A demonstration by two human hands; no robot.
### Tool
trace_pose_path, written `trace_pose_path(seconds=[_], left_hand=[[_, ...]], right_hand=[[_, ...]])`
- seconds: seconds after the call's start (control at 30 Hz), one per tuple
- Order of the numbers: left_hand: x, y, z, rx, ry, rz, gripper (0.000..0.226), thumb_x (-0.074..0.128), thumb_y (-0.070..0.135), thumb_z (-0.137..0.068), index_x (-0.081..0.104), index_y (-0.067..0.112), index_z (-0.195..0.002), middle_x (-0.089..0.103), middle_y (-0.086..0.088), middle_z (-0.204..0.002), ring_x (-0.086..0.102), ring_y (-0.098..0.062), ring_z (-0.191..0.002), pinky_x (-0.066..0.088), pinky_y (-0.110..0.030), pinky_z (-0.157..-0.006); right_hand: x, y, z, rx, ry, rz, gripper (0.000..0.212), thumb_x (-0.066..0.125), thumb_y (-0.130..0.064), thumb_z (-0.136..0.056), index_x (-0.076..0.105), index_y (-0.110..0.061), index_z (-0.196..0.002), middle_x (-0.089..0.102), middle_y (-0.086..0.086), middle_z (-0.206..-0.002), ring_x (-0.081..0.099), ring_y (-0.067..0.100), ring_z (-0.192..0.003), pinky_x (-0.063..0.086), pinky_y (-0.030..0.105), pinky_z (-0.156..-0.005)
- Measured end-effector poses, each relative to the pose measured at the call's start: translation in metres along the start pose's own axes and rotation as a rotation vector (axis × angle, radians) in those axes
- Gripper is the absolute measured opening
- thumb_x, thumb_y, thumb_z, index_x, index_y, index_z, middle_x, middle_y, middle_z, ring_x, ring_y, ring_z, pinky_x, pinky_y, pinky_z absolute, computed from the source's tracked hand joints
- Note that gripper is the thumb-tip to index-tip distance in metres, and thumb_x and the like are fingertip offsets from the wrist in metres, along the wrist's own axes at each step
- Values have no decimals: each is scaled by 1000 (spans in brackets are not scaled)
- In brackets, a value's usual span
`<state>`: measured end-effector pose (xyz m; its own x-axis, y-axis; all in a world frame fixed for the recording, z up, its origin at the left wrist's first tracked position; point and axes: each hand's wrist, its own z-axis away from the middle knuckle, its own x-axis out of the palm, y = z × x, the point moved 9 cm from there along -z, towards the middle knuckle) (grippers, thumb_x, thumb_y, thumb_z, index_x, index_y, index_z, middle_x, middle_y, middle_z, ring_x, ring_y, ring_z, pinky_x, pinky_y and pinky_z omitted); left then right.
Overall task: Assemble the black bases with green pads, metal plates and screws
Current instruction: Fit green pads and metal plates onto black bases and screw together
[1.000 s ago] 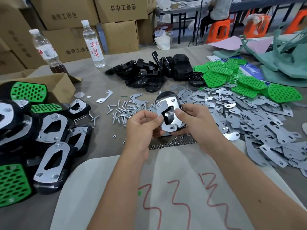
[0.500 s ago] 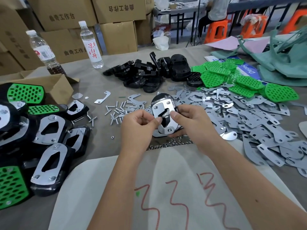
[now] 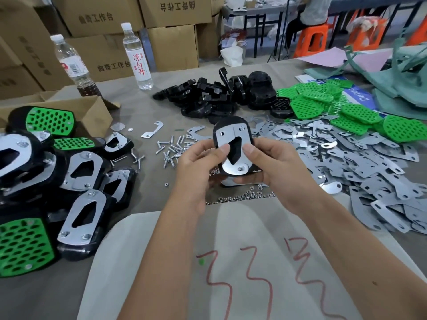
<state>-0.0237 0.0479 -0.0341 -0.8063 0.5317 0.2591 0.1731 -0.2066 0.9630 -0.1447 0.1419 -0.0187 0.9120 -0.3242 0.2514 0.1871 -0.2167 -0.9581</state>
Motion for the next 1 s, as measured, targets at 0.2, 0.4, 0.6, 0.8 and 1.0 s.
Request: trace_pose_path(seconds=[0.2,0.4,0.6,0.8,1.0], left_hand=[[-42,4,-9,-4,253,175,20,68,5,-94,55,14,-82,76,-4,-77,73,-20,-66,62,-36,-57],[-71,4,-9,-6,405,175,26,72,5,-88,63,8,-112,78,-7,-88,75,-22,-76,63,-55,-82],[-64,0,-10,-27,359,98,24,74,7,-86,53,18,-83,74,-4,-80,70,-26,-77,59,-52,-86],[-63,-1,-9,-22,365,66,21,74,9,-86,55,18,-92,74,-5,-83,69,-25,-77,56,-43,-77],[-58,-1,-7,-23,348,33,22,72,8,-85,58,15,-101,73,-6,-85,68,-25,-77,58,-45,-80]], right_hand=[[2,-2,0,-106,86,537,10,74,-17,-96,73,-19,-106,73,2,-92,70,16,-77,57,31,-67],[43,15,5,-102,-271,1199,12,80,-29,-88,80,-40,-92,62,-14,-90,58,3,-92,49,30,-81],[43,18,4,-96,-253,1255,21,76,-31,-91,63,-40,-78,58,-17,-89,52,2,-87,45,32,-78],[47,17,1,-88,-294,1205,7,78,-28,-89,73,-32,-87,59,-16,-93,57,4,-93,52,36,-83],[43,15,4,-110,-231,1196,16,64,-20,-100,59,-28,-87,61,-14,-89,53,10,-84,50,39,-83]])
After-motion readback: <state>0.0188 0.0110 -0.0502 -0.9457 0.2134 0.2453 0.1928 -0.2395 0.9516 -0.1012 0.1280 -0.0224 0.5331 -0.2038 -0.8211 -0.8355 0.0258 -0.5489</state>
